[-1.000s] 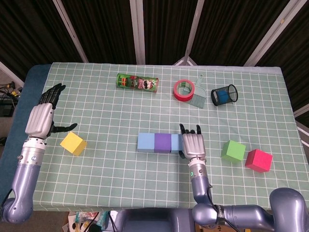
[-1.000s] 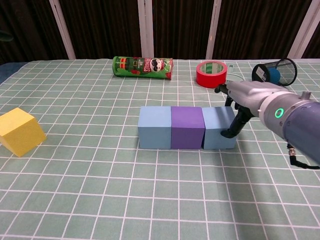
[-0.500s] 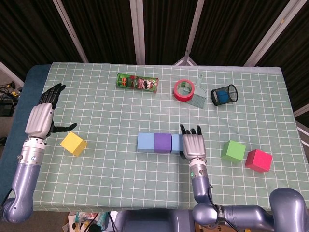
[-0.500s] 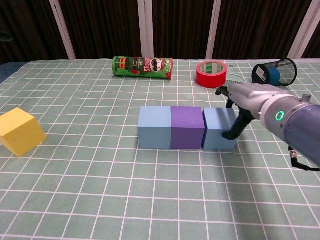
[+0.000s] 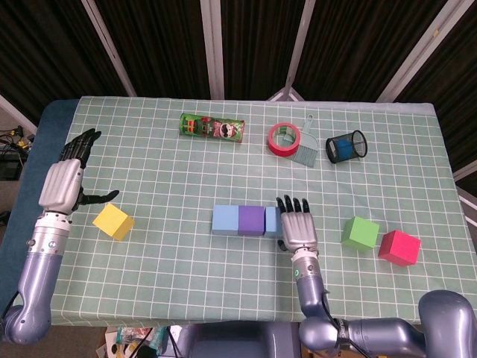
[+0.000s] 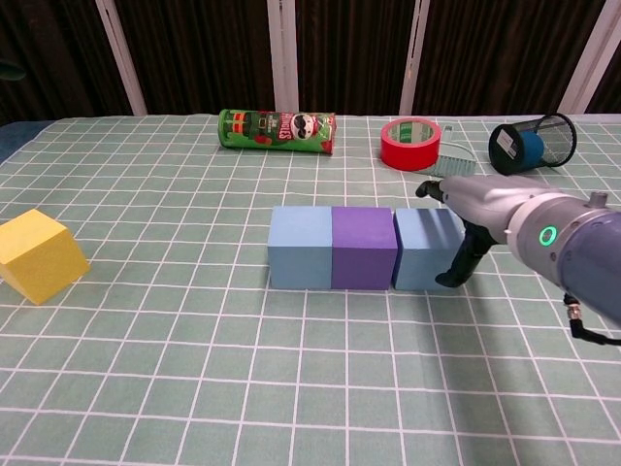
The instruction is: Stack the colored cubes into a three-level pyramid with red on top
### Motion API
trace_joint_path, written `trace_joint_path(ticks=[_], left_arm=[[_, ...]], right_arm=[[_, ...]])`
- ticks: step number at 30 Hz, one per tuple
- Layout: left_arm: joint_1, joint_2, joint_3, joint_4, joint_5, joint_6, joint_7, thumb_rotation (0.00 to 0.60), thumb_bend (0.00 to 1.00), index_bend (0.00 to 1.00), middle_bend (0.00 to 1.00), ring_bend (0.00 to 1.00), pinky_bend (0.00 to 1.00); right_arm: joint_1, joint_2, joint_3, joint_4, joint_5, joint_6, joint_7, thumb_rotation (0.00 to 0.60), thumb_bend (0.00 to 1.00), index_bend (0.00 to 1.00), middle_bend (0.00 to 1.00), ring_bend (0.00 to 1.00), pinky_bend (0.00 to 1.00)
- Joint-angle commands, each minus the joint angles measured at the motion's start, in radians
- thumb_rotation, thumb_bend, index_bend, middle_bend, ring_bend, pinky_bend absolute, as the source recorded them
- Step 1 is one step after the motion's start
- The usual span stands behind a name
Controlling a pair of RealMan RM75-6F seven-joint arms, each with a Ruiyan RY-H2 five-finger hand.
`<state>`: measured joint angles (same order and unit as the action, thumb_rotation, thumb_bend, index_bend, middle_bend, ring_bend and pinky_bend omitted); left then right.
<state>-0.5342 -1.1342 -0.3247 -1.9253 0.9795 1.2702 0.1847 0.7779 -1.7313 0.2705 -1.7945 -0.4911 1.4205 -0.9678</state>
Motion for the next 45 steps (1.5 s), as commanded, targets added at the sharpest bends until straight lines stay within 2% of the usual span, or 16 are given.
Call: trace_joint_path(ticks=[1,7,12,22,45], left_arm=[[0.0,0.0,0.001,0.0,0.002,0.0,0.001,0.6,0.1,0.0,0.02,0.0,0.0],[0.001,-0.001,0.003,-0.002,0.006,0.003,0.001,0.6,0.1,0.0,0.02,0.0,0.0],[0.001,-0.002,0.006,-0.008,0.015,0.007,0.006,0.6,0.1,0.0,0.02,0.0,0.0],[0.004,0.0,0.006,-0.021,0.028,0.017,0.007,0.6,0.1,0.0,0.02,0.0,0.0],[0.006,0.004,0.006,-0.026,0.034,0.016,0.001,0.6,0.1,0.0,0.02,0.0,0.0]], right_arm=[[-0.007,0.011,-0.006,-0.017,-0.006,0.006,0.005,0.6,0.27,0.0,0.05,0.01,0.0],[-0.03,0.057,-0.023,-0.062,-0.044,0.033,0.021,0.6,0.27,0.0,0.05,0.01,0.0],[-0.057,0.091,-0.041,-0.091,-0.071,0.05,0.047,0.6,0.27,0.0,0.12,0.02,0.0],[-0.08,0.121,-0.056,-0.107,-0.073,0.057,0.056,0.6,0.27,0.0,0.24,0.09,0.0],[-0.073,0.094,-0.062,-0.124,-0.047,0.053,0.029,0.6,0.27,0.0,0.27,0.11,0.0]])
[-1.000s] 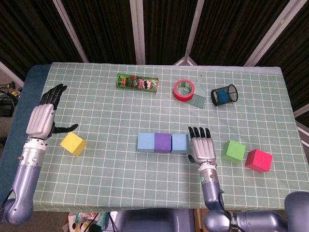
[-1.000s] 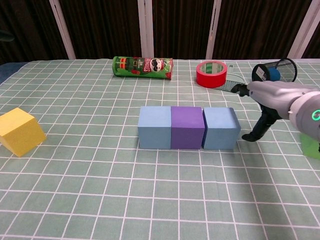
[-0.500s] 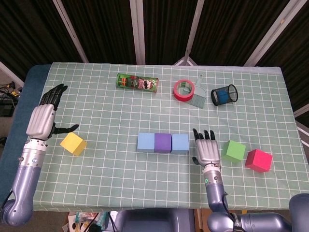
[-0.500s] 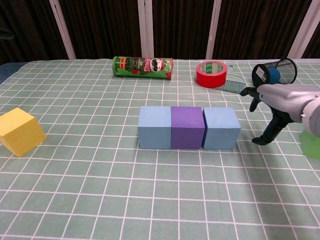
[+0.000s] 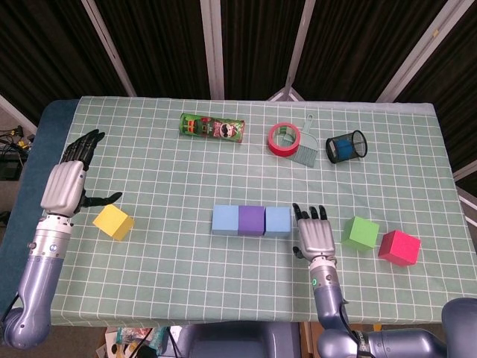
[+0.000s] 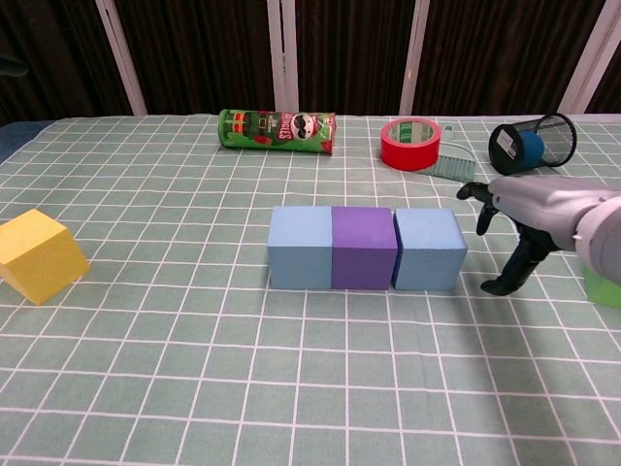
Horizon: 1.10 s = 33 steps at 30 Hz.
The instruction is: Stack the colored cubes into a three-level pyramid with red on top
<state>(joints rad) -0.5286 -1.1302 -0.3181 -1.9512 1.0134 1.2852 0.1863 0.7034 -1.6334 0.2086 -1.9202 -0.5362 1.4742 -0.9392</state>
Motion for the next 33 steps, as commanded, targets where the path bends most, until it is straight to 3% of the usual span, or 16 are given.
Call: trace_joint_path(ticks=[1,33], left_arm=[[0.0,0.0,-0.002,0.0,0.0,0.002,-0.001,0.6,0.1,0.0,0.02,0.0,0.0],[0.0,0.001,-0.006,0.009,-0.01,-0.001,-0.007,0.6,0.1,0.0,0.02,0.0,0.0]], right_arm=[[0.002,-0.006,0.0,0.002,-0.002,-0.001,0.0,0.6,0.27,0.0,0.27,0.11,0.0],[0.009,-0.03,0.0,0.01,-0.004,-0.001,-0.01,0.6,0.27,0.0,0.27,0.11,0.0]])
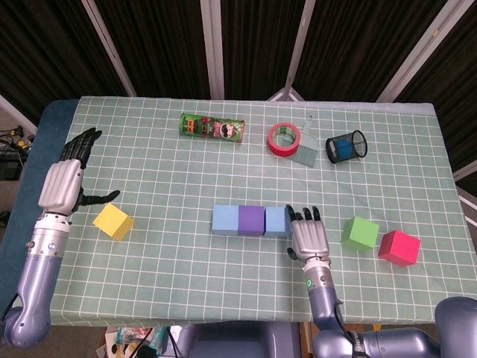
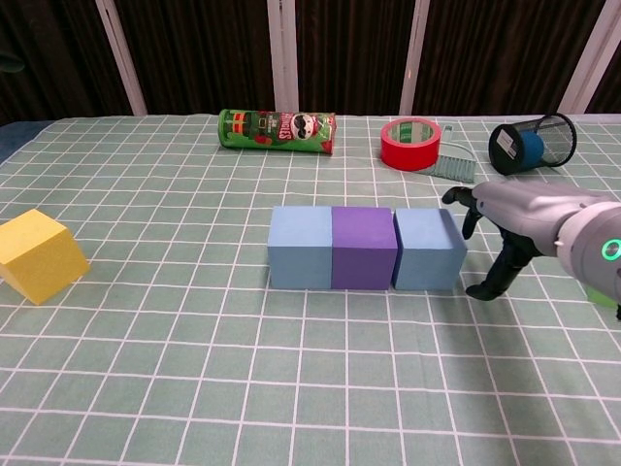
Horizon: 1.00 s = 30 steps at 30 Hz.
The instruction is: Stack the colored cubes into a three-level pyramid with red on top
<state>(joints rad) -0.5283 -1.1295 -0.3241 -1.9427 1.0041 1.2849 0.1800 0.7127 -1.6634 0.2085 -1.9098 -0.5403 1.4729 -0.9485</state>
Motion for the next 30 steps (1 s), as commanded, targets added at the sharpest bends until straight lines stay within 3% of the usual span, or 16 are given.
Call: trace_joint_path(ticks=[1,30], left_arm=[[0.0,-0.001,0.0,0.001,-0.001,0.0,0.0,0.6,0.1,0.0,0.02,0.0,0.0],[-0.002,-0.009,-0.002,0.013,-0.009,0.0,0.003,0.6,0.1,0.0,0.02,0.0,0.0]], right_arm=[[0.0,-0.001,0.0,-0.001,0.0,0.0,0.0,0.6,0.27,0.0,0.27,0.11,0.0],[0.005,-0.02,-0.004,0.007,0.001,-0.014,0.002,0.6,0.27,0.0,0.27,0.11,0.0]])
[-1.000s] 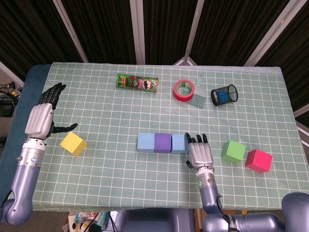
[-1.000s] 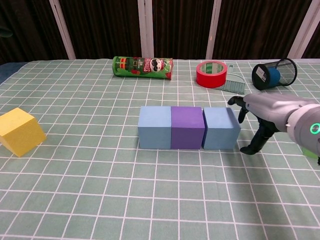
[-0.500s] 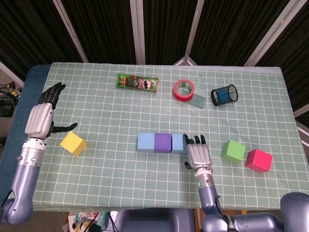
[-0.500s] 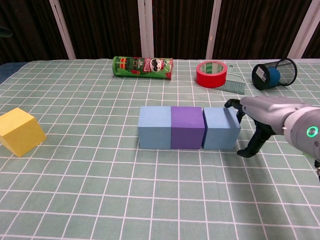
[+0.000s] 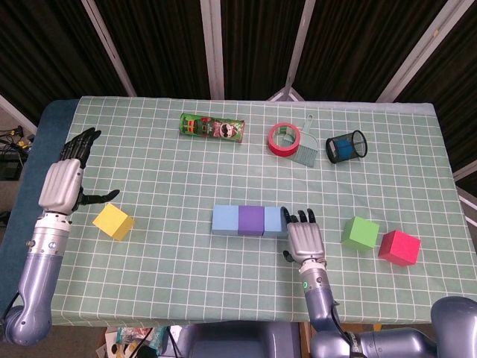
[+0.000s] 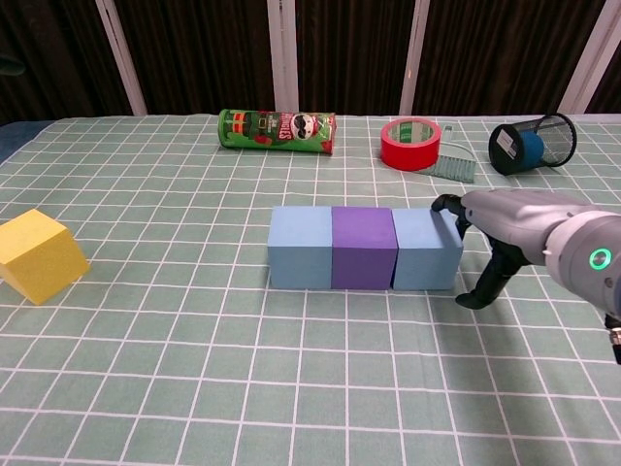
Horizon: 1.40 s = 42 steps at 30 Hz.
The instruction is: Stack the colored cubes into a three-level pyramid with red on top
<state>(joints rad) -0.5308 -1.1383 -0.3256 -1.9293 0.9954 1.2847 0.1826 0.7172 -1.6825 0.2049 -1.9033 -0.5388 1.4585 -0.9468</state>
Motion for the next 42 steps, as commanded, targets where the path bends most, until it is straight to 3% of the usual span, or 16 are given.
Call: trace_joint_path(ticks=[1,10,17,21,34,42], left_arm=[[0.0,0.0,0.0,0.0,0.0,0.001,0.0,0.6,0.1,0.0,0.02,0.0,0.0],[0.0,0.0,0.0,0.0,0.001,0.0,0.0,0.6,0.1,0.0,0.02,0.0,0.0],[0.0,-0.001,0.0,0.001,0.002,0.002,0.002,0.6,0.1,0.0,0.02,0.0,0.0],[0.0,-0.002,0.002,0.002,0.003,0.002,0.004,0.6,0.1,0.0,0.02,0.0,0.0],[-0.004,-0.019,0.02,0.014,0.011,0.001,0.035,0.6,0.1,0.0,0.02,0.0,0.0],[-0.009,-0.041,0.027,0.025,0.009,0.019,0.078,0.6,0.1,0.0,0.02,0.0,0.0]], right_arm=[[0.0,-0.001,0.0,0.0,0.0,0.0,0.001,0.6,0.27,0.0,0.27,0.11,0.0],[0.0,0.001,-0.003,0.001,-0.002,0.003,-0.004,0.6,0.27,0.0,0.27,0.11,0.0],[-0.003,0.014,-0.01,-0.002,-0.01,0.013,-0.013,0.6,0.27,0.0,0.1,0.03,0.0],[-0.012,0.035,-0.014,-0.01,-0.019,0.025,-0.012,0.6,0.27,0.0,0.07,0.02,0.0],[-0.099,0.207,-0.07,-0.055,-0.136,0.051,0.082,0.6,0.27,0.0,0.05,0.0,0.0],[-0.14,0.312,-0.041,-0.029,-0.097,-0.026,0.187,0.6,0.27,0.0,0.05,0.0,0.0]])
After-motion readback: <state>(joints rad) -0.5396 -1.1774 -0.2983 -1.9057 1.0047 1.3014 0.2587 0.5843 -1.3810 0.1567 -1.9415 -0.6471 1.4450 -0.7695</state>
